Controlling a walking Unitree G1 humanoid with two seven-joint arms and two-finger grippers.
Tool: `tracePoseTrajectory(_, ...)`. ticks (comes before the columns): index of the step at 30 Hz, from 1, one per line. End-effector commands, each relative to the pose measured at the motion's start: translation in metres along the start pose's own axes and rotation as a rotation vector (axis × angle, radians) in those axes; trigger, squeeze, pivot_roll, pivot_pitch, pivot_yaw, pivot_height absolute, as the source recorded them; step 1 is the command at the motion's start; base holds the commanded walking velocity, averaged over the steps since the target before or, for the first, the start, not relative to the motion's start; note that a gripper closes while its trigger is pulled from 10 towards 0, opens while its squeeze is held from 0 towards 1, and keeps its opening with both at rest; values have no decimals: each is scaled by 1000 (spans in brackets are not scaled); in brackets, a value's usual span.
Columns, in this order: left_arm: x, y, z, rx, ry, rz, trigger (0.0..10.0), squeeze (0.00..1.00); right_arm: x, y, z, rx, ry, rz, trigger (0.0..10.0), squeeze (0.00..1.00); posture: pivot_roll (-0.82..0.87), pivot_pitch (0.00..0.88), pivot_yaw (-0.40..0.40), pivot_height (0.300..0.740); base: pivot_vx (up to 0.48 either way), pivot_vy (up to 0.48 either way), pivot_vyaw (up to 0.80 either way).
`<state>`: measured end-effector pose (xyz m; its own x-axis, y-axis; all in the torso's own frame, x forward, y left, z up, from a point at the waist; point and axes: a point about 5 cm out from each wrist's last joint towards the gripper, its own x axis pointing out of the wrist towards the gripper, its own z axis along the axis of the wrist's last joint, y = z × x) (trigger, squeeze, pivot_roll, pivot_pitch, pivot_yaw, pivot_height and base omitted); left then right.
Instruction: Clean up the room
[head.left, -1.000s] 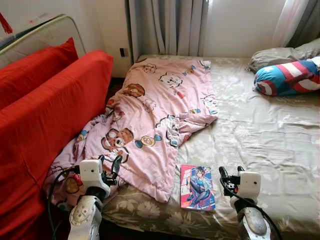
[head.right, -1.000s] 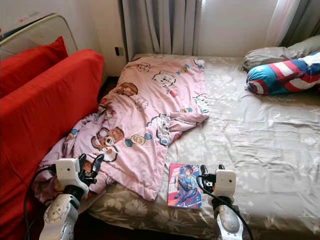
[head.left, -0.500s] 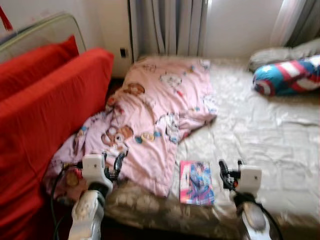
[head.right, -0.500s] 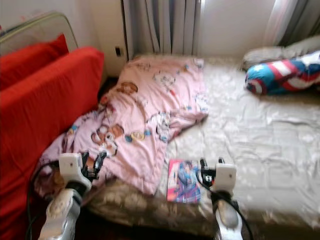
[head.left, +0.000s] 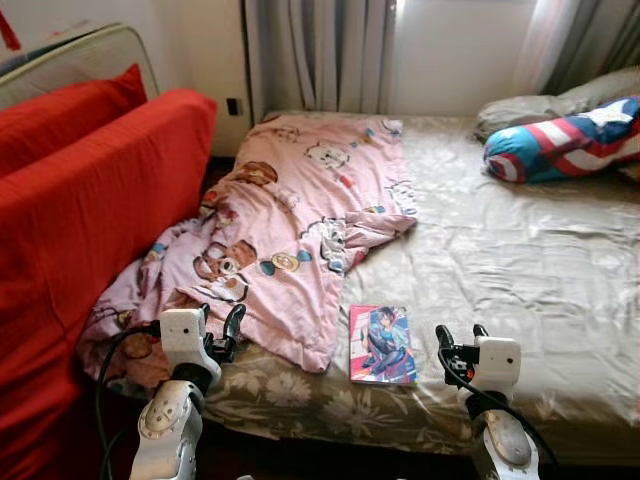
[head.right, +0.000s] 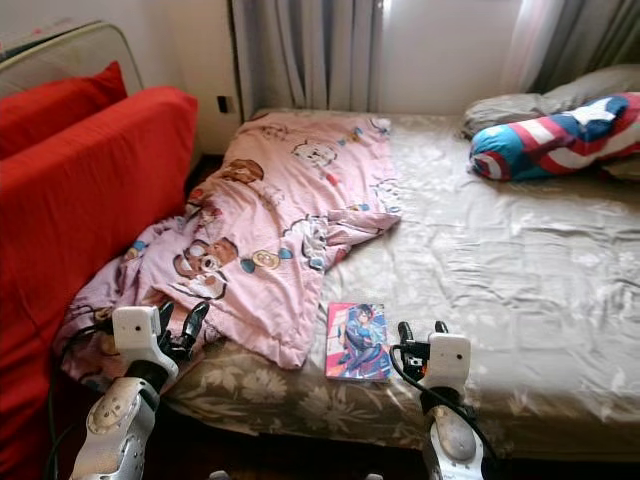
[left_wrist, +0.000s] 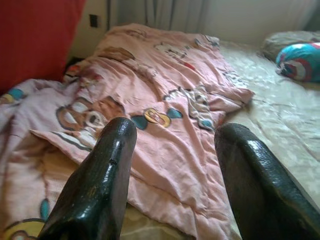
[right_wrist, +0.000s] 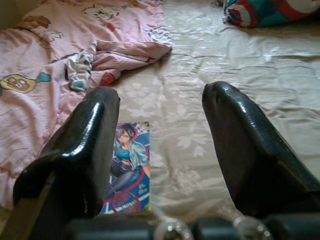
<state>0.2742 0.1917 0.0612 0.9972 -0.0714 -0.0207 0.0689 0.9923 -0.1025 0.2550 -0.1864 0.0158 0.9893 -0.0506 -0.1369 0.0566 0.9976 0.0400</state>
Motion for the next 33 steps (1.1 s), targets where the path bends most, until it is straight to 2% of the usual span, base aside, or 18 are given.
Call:
tracePoseTrajectory(1,-1,1,2,-5,3,1,10000,0,4,1,7,9,-25,-2,10000,0,-30,24,-10,669,0,0,0)
tracePoseTrajectory(10,-1,2,3,0,4,0,10000,0,5,5,7,9,-17,6,10000,0,-25,27,-7,669,0,0,0)
tracePoseTrajectory(17,-2,4,3,0,8,1,10000,0,4,5,1,-10,29,2,10000,0,-25,29,-3,669,0,0,0)
tracePoseTrajectory(19,-2,4,3,2,9,1,10000,0,4,5,0,-8,35,2,10000,0,-25,30,-2,649,0,0,0)
tracePoseTrajectory(24,-2,5,3,7,13,-2,10000,0,3,8,4,16,-1,19,10000,0,-23,31,0,649,0,0,0)
tracePoseTrajectory(33,-4,7,3,13,16,1,10000,0,3,9,2,10,9,19,10000,0,-20,34,3,649,0,0,0)
